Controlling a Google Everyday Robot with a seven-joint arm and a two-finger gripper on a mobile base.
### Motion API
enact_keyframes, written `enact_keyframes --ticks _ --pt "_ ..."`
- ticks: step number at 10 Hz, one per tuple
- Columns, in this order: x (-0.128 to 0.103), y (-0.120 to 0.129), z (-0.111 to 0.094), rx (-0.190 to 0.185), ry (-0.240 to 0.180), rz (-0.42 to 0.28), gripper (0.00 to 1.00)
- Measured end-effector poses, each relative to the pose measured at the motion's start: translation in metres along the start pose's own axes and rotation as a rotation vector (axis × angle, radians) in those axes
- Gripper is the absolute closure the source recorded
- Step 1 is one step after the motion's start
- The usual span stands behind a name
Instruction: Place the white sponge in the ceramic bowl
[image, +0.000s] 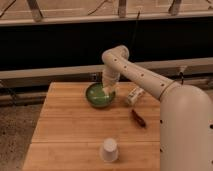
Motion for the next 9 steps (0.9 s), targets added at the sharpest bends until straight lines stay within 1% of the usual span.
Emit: enact_keyframes --ticks 1,3,4,5,6,8,9 --pt "0.0004 -0.0003 0.0006 0.000 -0.001 -0.002 0.70" --pt "0.0011 -0.0008 0.0010 0.000 -0.002 -0.007 0.75" --pt "0.0019 -0.0015 0.0003 0.002 -0.002 -0.009 0.82" --pt "0.0022 -0.0011 0.0010 0.000 -0.004 -0.011 0.82" --pt "0.0023 -0.0015 0.0009 0.001 -0.004 -0.012 0.78" --pt "0.0027 -0.0015 0.0022 0.001 -0.005 -0.017 0.56" --pt "0.0033 -0.0015 0.0025 0.001 -0.005 -0.018 0.48"
